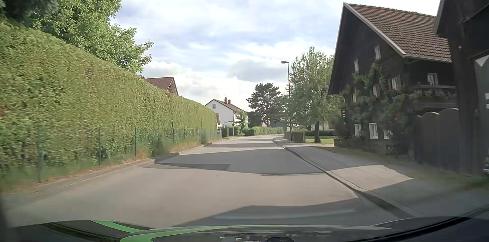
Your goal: Follow the waypoints while adhering to traffic rules and regulations
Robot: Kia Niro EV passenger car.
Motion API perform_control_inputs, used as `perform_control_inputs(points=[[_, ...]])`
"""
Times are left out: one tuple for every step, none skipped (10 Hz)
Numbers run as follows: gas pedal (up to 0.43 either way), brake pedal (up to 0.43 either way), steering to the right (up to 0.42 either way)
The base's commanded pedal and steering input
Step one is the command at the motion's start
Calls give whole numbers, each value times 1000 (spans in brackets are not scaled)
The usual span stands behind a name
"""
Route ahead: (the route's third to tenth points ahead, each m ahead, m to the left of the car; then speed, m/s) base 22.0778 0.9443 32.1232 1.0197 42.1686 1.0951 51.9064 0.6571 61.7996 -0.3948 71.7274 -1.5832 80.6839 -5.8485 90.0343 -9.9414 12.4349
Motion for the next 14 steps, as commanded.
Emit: perform_control_inputs(points=[[157,0,4],[157,0,3],[157,0,-1],[157,0,-6],[157,0,-6],[150,0,-6],[138,0,-5],[138,0,-4],[138,0,-4],[138,0,-4],[138,0,-4],[118,0,-4],[118,0,-4],[118,0,-2]])
